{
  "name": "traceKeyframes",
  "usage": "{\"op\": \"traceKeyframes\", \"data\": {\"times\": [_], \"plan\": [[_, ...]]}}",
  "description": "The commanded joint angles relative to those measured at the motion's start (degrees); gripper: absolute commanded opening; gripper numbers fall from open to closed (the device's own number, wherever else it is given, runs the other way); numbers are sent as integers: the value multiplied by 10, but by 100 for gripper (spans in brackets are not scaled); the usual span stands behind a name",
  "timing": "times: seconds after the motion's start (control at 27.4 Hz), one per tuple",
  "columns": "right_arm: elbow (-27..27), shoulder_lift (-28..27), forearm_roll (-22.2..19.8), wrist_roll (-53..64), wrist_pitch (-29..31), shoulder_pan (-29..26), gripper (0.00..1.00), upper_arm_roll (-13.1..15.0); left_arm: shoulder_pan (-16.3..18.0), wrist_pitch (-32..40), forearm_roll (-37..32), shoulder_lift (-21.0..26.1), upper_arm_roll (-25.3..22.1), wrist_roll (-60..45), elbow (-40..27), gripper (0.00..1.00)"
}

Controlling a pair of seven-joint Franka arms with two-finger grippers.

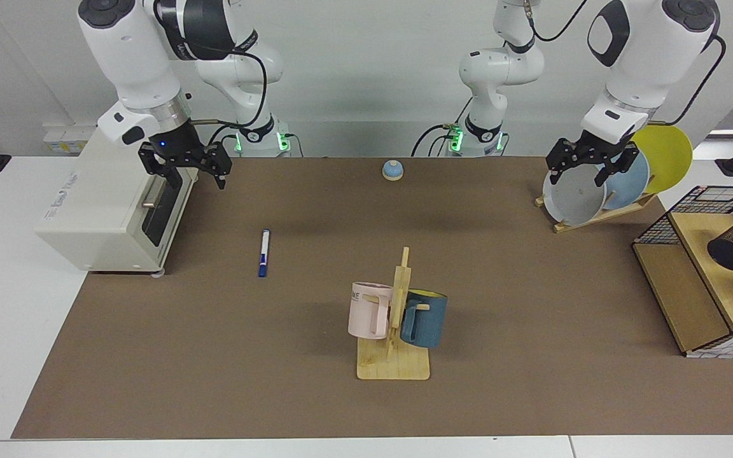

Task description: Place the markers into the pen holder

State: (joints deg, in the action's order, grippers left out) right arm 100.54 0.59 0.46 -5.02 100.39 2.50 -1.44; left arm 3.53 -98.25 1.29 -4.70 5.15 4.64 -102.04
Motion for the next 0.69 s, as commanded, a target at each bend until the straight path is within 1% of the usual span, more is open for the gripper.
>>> {"op": "traceKeyframes", "data": {"times": [0.0, 0.07, 0.29, 0.47, 0.66], "plan": [[55, -13, 5, -1, 77, 23, 100, 1, 6, -9, 8, -10, 1, 14, -20, 100], [61, -29, 4, -5, 101, 30, 100, 1, 6, -8, 8, -10, 1, 14, -21, 100], [62, -70, 3, -6, 131, 37, 100, 1, 6, -8, 8, -10, 1, 14, -22, 100], [65, -96, 2, -4, 143, 41, 100, 1, 6, -9, 8, -10, 1, 14, -23, 100], [78, -109, 2, -6, 153, 42, 100, 1, 6, -10, 8, -10, 1, 15, -24, 100]]}}
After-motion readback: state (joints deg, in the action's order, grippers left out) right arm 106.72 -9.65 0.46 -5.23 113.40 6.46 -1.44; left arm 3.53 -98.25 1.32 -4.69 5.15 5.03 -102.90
